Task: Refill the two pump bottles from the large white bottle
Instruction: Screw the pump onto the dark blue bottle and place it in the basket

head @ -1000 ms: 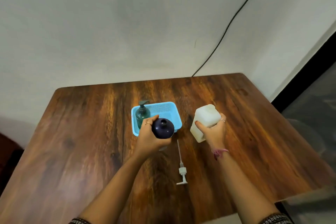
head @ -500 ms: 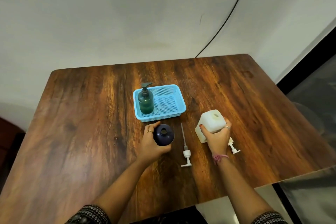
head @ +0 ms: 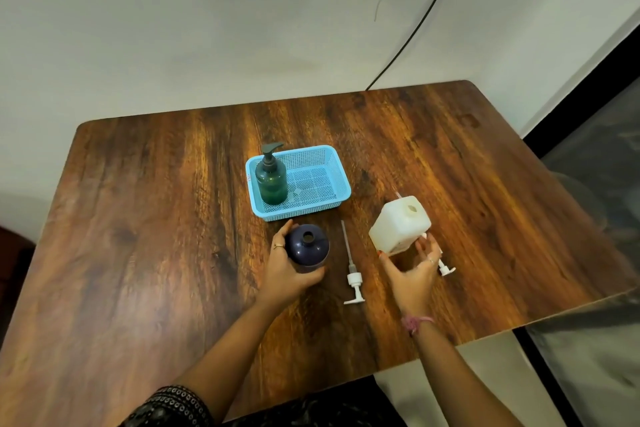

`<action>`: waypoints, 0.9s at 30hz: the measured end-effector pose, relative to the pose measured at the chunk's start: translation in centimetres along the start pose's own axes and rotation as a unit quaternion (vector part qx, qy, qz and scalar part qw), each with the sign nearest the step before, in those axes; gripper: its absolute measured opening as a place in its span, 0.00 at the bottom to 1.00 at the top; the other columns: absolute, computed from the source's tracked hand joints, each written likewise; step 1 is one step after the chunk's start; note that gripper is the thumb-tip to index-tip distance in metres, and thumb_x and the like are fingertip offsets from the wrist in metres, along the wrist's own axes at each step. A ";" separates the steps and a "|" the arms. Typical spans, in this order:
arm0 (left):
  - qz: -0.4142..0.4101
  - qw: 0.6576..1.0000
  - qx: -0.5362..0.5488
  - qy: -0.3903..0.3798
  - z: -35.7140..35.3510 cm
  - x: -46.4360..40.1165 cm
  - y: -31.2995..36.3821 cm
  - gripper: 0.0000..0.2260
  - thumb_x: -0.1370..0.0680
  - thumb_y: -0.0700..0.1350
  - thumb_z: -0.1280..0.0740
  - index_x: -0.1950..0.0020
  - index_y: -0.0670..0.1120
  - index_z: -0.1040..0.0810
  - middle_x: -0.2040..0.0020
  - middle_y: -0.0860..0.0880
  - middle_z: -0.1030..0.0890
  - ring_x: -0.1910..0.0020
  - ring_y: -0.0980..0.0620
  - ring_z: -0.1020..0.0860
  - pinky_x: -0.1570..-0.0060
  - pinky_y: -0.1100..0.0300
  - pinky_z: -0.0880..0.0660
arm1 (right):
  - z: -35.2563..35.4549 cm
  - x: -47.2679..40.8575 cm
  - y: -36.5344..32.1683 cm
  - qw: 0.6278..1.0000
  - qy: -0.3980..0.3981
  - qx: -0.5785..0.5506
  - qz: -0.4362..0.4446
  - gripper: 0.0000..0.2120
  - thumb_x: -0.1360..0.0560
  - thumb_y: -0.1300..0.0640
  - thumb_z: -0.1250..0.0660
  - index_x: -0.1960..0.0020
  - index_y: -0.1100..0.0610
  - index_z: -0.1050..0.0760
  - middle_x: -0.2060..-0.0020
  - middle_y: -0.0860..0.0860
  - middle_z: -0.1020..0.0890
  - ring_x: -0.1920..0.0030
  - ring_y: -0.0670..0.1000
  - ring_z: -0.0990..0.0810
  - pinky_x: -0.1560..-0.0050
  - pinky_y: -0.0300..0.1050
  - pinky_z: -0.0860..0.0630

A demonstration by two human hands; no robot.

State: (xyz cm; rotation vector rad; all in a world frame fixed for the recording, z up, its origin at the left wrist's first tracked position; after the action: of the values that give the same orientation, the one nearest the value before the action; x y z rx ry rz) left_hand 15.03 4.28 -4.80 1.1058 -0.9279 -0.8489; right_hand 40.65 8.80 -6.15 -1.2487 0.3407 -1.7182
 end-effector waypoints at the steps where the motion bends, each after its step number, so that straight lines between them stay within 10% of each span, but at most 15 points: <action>1: 0.003 1.000 -0.001 -0.005 0.0 0.1 -0.1 0.47 0.41 0.48 0.20 0.27 0.54 0.42 0.35 0.57 0.29 0.37 0.57 0.26 0.35 0.52 0.27 | 0.4 0.4 0.9 0.998 0.051 -0.025 0.013 0.04 0.23 0.68 0.37 0.55 0.66 0.31 0.31 0.65 0.33 0.31 0.62 0.34 0.35 0.48 0.33; 4: 0.009 1.000 -0.006 -0.009 0.2 0.2 -0.3 0.48 0.40 0.47 0.20 0.26 0.52 0.44 0.38 0.63 0.29 0.39 0.60 0.26 0.35 0.53 0.28 | -0.2 2.0 -1.4 0.962 0.211 -0.028 0.174 0.23 0.27 0.59 0.30 0.34 0.55 0.33 0.35 0.54 0.29 0.35 0.54 0.28 0.40 0.41 0.32; 10: 0.016 1.000 -0.004 -0.010 0.0 -0.1 -0.6 0.47 0.38 0.44 0.20 0.27 0.53 0.42 0.36 0.57 0.29 0.38 0.57 0.26 0.36 0.52 0.27 | -2.3 2.2 -3.5 0.878 0.027 0.255 0.404 0.15 0.22 0.65 0.39 0.37 0.53 0.26 0.39 0.45 0.27 0.37 0.45 0.30 0.33 0.41 0.32; 21: 0.012 1.000 -0.019 -0.011 0.1 -0.4 0.0 0.45 0.39 0.43 0.20 0.28 0.53 0.40 0.36 0.54 0.28 0.37 0.54 0.27 0.37 0.53 0.27 | -5.7 0.1 -5.1 0.703 -0.135 0.503 0.484 0.22 0.23 0.66 0.38 0.31 0.51 0.30 0.28 0.51 0.35 0.32 0.53 0.34 0.37 0.44 0.28; 27: 0.009 0.999 -0.048 0.006 0.8 -0.6 0.8 0.41 0.41 0.44 0.18 0.32 0.52 0.34 0.40 0.55 0.24 0.42 0.56 0.23 0.42 0.55 0.24 | -5.1 -0.1 -6.9 0.723 -0.144 0.458 0.497 0.19 0.23 0.68 0.39 0.35 0.54 0.26 0.34 0.49 0.27 0.37 0.49 0.30 0.40 0.39 0.31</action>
State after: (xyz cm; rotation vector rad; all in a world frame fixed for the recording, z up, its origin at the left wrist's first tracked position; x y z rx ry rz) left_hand 14.18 4.70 -3.99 1.0180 -0.8777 -0.8629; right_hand 32.67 10.85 -3.76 -0.3736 -0.0732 -0.5344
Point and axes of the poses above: each hand's wrist, its own x-axis away from the middle knuckle, its own z-axis out of the back of the hand, y = z × x, the point moved 5 cm from there along -x, towards the middle knuckle
